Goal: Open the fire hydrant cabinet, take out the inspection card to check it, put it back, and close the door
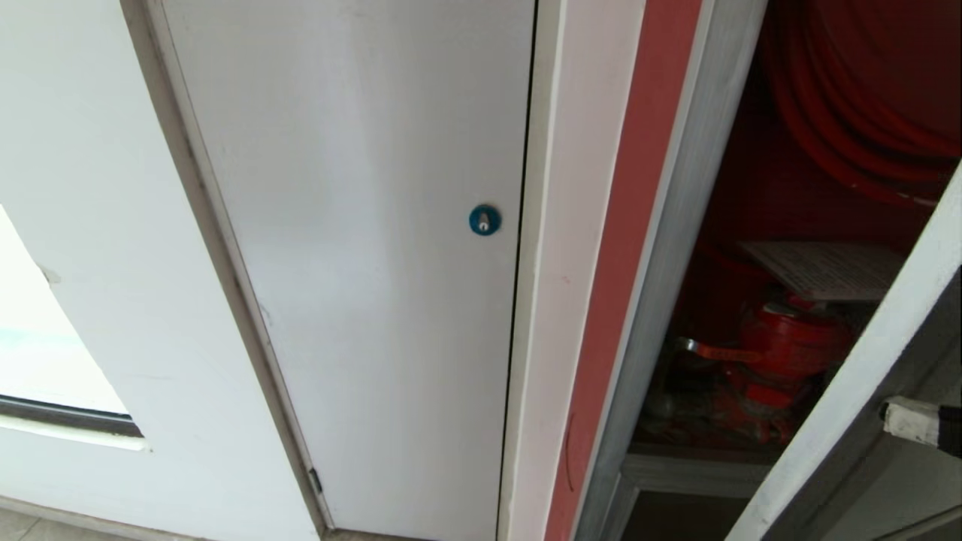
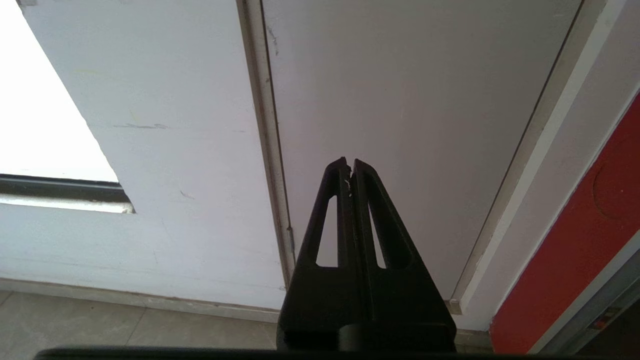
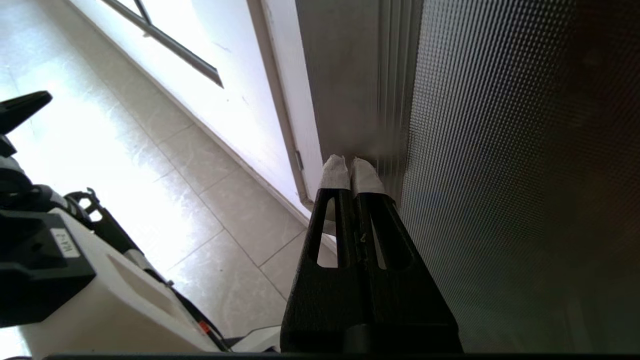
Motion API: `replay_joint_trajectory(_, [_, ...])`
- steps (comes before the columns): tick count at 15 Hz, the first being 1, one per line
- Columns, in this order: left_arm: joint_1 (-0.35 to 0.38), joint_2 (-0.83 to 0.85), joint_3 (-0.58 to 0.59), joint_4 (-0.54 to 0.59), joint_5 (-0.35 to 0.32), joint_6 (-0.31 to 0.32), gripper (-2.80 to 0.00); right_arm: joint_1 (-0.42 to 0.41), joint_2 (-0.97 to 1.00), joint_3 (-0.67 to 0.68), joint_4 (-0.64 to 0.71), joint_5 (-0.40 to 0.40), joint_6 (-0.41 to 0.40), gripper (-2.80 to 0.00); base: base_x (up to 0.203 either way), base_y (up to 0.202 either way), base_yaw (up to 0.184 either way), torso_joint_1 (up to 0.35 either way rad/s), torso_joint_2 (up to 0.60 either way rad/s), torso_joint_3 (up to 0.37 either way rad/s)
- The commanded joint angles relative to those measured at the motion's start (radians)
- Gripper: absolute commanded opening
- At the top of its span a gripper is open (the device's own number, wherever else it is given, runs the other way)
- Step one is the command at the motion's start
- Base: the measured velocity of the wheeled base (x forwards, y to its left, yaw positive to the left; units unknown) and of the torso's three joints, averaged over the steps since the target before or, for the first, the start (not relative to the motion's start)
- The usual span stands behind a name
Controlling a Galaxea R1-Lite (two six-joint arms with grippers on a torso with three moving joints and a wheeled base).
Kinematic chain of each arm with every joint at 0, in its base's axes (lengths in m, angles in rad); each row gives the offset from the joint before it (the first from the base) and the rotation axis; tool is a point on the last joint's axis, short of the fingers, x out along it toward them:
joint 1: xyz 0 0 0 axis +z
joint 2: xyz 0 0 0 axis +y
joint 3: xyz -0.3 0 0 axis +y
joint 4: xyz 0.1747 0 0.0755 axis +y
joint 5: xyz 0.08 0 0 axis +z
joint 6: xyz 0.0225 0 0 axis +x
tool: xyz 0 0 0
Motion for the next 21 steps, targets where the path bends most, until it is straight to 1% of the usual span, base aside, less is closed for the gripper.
replay_joint_trajectory(1, [-0.001, -0.001, 0.006, 0.000, 0.000, 0.000, -2.80, -0.001, 0.071, -0.001, -0.025, -0.005, 0.000, -2.80, 0.000, 0.000, 0.000, 0.000, 0.00, 0.000])
replay_joint_trajectory(4, [0.001, -0.001, 0.006, 0.000, 0.000, 0.000, -2.80, 0.000, 0.133, -0.003, -0.080, -0.029, 0.000, -2.80, 0.000, 0.000, 0.000, 0.000, 0.00, 0.000])
replay_joint_trajectory(8, [-0.001, -0.001, 0.006, 0.000, 0.000, 0.000, -2.80, 0.000, 0.205, -0.033, -0.095, -0.042, 0.000, -2.80, 0.000, 0.000, 0.000, 0.000, 0.00, 0.000])
replay_joint_trajectory(12, [0.000, -0.001, 0.006, 0.000, 0.000, 0.000, -2.80, 0.000, 0.280, -0.036, -0.165, -0.078, 0.000, -2.80, 0.000, 0.000, 0.000, 0.000, 0.00, 0.000])
replay_joint_trajectory(21, [0.001, -0.001, 0.006, 0.000, 0.000, 0.000, -2.80, 0.000, 0.440, -0.051, -0.301, -0.131, 0.005, -2.80, 0.000, 0.000, 0.000, 0.000, 0.00, 0.000])
